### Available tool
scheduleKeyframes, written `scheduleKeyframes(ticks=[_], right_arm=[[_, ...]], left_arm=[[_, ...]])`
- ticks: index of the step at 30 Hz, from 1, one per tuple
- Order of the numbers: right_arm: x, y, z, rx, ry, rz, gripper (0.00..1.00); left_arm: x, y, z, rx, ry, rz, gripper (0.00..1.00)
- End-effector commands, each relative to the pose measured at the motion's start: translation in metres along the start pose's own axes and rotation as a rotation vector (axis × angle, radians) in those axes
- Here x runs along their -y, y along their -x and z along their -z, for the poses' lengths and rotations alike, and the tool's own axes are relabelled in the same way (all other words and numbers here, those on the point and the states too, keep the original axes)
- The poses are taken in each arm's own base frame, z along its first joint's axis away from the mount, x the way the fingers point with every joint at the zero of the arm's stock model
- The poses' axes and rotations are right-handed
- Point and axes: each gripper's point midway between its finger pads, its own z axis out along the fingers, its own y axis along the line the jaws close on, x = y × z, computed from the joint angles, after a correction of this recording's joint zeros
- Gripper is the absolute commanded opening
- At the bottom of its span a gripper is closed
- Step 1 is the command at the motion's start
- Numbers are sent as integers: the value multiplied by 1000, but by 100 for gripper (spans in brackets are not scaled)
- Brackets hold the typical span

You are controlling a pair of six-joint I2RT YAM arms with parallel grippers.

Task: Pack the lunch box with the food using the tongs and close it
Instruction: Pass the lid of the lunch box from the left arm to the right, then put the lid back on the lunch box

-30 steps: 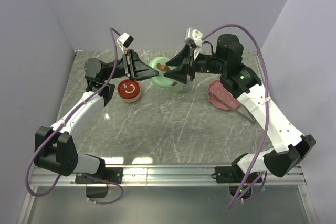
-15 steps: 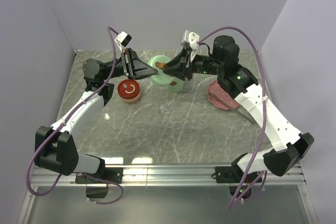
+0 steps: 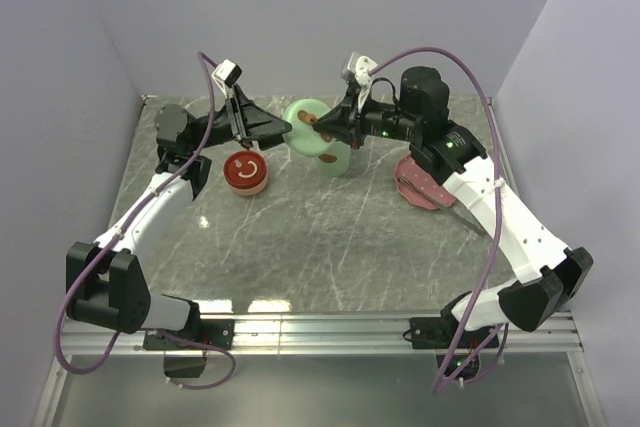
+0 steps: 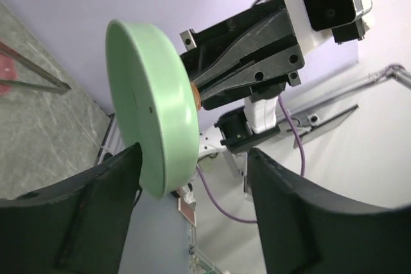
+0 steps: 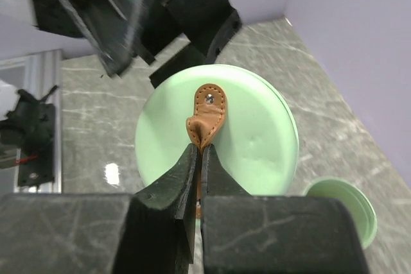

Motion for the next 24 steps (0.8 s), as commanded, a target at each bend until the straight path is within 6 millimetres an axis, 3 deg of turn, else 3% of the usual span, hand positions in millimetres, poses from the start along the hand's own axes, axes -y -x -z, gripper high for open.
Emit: scheduleKeyframes(ticks=[1, 3, 5, 6, 7, 9, 10, 11, 12, 14, 15, 24], right_arm=[[27, 14, 7, 7, -118, 1, 0], [33, 13, 10, -30, -144, 1, 0], [45, 6, 10, -86, -171, -17, 0], [51, 1, 9, -108, -187, -29, 0], [60, -17, 6, -166, -200, -68, 0], [77, -18, 6, -198, -251, -84, 0], [90, -38, -3, -248, -268, -126, 0], [98, -34, 0, -262, -291, -155, 0], [113, -59, -10, -321, -311, -201, 0], [128, -60, -8, -350, -352, -246, 0], [138, -79, -14, -389, -363, -278, 0], [176, -134, -33, -481, -417, -330, 0]], left_arm=[[2, 14, 5, 35, 44, -91, 82], [-16, 19, 11, 53, 126, -117, 88], [-19, 26, 16, 79, 186, -177, 94], [-32, 29, 20, 96, 255, -221, 94], [-30, 33, 21, 105, 283, -259, 99], [-31, 37, 25, 110, 329, -364, 99], [-35, 40, 29, 127, 381, -361, 100], [-36, 41, 30, 131, 400, -381, 99], [-36, 42, 33, 130, 416, -427, 99], [-36, 41, 37, 130, 446, -461, 100], [-35, 39, 39, 131, 450, -473, 99], [-40, 22, 50, 123, 478, -506, 100]])
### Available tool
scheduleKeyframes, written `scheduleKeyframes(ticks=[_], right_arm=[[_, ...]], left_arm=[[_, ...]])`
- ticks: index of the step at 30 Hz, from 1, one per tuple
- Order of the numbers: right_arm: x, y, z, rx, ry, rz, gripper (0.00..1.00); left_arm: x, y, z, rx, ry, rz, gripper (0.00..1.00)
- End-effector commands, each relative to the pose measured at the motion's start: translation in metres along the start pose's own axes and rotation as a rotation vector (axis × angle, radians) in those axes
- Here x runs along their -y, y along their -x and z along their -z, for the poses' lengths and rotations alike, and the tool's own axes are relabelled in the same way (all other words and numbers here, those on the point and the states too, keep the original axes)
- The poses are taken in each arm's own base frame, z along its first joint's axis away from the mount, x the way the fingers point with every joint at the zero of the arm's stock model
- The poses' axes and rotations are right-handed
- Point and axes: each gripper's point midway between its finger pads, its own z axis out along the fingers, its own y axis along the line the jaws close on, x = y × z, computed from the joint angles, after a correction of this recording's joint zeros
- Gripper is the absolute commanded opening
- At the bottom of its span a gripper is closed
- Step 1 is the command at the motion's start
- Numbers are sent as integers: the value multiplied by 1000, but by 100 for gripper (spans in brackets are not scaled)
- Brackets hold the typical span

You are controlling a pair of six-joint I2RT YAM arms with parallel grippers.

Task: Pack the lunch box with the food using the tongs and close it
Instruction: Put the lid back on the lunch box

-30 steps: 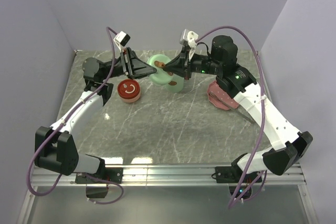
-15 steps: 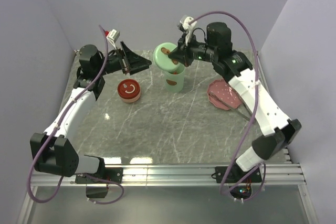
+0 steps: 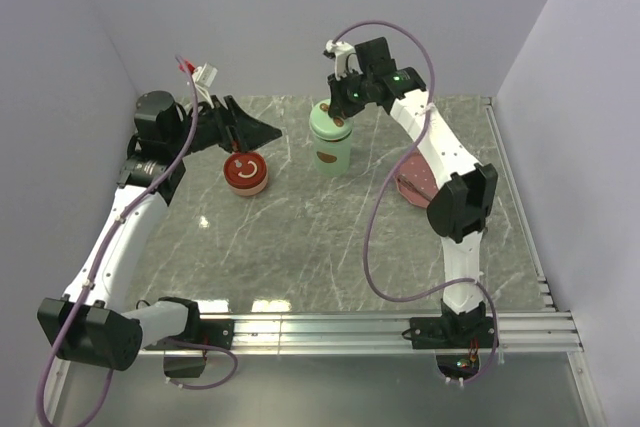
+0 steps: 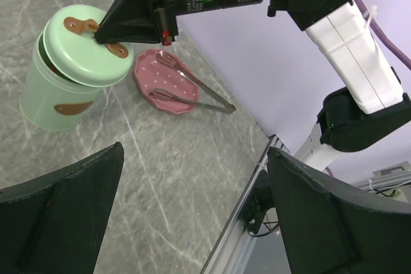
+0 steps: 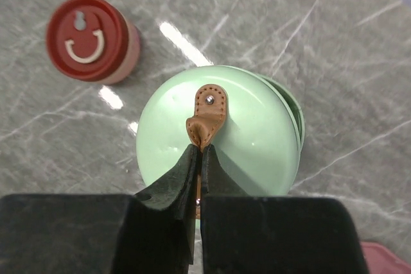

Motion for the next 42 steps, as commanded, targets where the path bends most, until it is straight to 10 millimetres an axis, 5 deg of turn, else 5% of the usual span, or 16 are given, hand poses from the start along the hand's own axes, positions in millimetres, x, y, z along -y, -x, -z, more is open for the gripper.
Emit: scheduleKeyframes(ticks=[1, 21, 42], right_arm=[[5, 20, 11, 49, -40, 10, 0], [40, -3, -20, 33, 9, -124, 0], [27, -27, -39, -39, 56, -134, 0]], left_arm=[[-3, -5, 5, 1, 23, -56, 99], [-11, -15, 2, -25, 23, -9, 99], [-15, -18, -1, -37, 20, 6, 99]])
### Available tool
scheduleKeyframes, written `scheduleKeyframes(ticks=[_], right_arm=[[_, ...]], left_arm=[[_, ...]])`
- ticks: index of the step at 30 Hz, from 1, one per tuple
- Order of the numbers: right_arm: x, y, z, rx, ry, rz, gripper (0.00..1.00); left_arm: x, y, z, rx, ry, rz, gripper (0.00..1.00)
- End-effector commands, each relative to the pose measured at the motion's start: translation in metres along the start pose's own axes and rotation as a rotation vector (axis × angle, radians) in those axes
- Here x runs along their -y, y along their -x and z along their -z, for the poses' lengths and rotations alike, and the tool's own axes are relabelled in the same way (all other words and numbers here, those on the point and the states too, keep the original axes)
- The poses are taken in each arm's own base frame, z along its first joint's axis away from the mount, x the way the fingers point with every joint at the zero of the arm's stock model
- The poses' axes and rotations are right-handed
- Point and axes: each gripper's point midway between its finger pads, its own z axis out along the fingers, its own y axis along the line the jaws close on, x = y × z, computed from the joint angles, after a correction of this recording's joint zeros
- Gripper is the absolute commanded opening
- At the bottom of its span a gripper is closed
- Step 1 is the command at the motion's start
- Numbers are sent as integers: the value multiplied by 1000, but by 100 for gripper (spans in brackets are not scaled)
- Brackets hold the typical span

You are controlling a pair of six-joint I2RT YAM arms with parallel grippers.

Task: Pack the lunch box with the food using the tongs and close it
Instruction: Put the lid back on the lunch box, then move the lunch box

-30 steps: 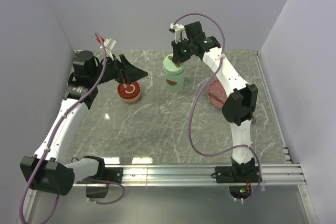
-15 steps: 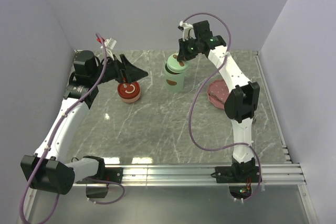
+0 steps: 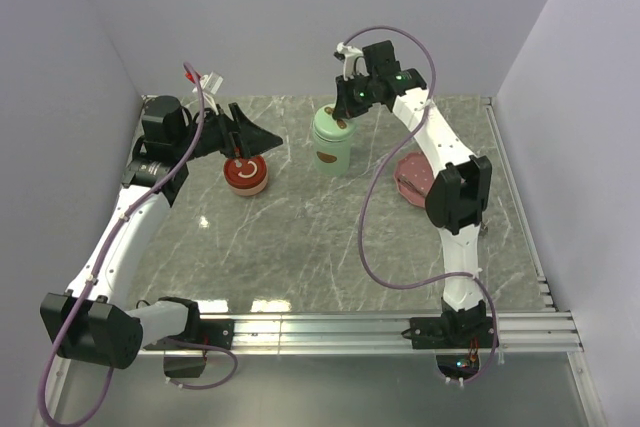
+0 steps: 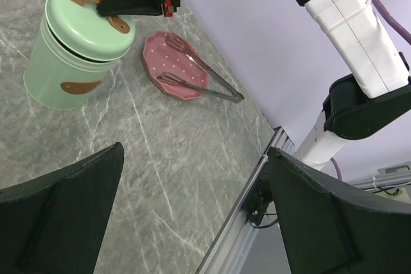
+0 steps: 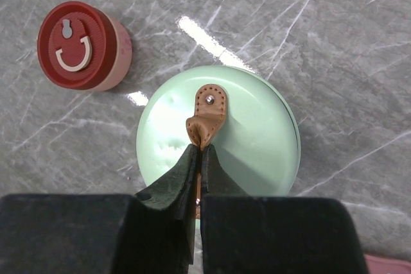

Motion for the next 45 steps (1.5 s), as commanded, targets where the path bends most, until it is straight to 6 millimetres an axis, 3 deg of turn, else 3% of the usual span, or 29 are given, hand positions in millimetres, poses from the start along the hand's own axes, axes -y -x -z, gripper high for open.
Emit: scheduleKeyframes(ticks=[1, 17, 29, 35, 45], right_arm=[[-1, -5, -12, -9, 20, -2, 0], [-3, -32, -28, -73, 42, -23, 0], [-5, -68, -40, -116, 77, -68, 0], [-8, -96, -47, -173, 97, -96, 0], [-38, -108, -46, -244, 188, -88, 0]], left_arm=[[5, 3, 1, 7, -24, -26, 99], [-2, -1, -1, -1, -12, -22, 99], [-6, 1, -4, -7, 1, -24, 99], [-8, 1, -6, -7, 0, -19, 99], [-10, 1, -7, -10, 1, -14, 99]])
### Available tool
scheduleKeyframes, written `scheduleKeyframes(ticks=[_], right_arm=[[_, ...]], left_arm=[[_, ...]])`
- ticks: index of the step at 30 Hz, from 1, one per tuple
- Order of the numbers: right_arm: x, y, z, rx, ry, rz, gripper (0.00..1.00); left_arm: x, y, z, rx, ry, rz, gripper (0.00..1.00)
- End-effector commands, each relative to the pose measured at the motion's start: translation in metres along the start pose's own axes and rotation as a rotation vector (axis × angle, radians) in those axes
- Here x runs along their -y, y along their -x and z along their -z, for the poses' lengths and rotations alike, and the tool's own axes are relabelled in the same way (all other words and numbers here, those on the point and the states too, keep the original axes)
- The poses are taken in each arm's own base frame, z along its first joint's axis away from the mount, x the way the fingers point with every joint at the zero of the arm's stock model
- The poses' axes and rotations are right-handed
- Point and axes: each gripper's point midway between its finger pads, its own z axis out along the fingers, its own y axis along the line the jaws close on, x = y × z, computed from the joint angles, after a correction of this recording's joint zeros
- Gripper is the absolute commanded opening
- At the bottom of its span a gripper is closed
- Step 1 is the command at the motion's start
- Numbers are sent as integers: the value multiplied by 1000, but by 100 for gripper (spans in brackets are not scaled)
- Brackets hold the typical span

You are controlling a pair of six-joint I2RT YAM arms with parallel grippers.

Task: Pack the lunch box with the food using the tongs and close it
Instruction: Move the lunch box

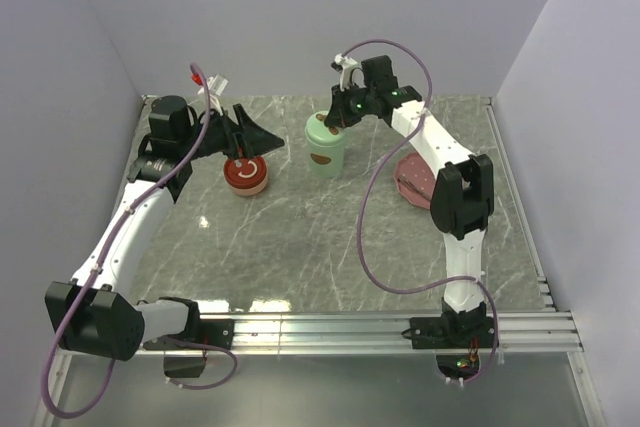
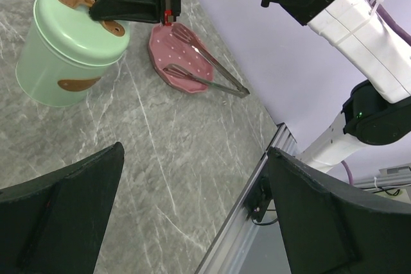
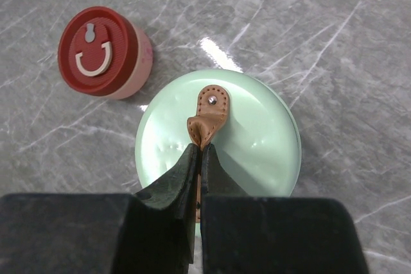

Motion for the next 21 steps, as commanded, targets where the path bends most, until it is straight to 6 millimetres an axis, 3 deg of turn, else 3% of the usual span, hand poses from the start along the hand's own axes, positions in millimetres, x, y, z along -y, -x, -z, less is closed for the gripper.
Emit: scheduleKeyframes(ticks=[1, 8, 21], right_arm=[[-29, -90, -17, -304, 91, -133, 0], [-44, -91, -18, -337, 128, -148, 0], [-92, -112, -17, -415, 227, -140, 0]], left_arm=[[6, 10, 1, 22, -19, -42, 99], [6, 10, 1, 24, -14, -44, 99], [6, 13, 6, 35, 0, -50, 99]])
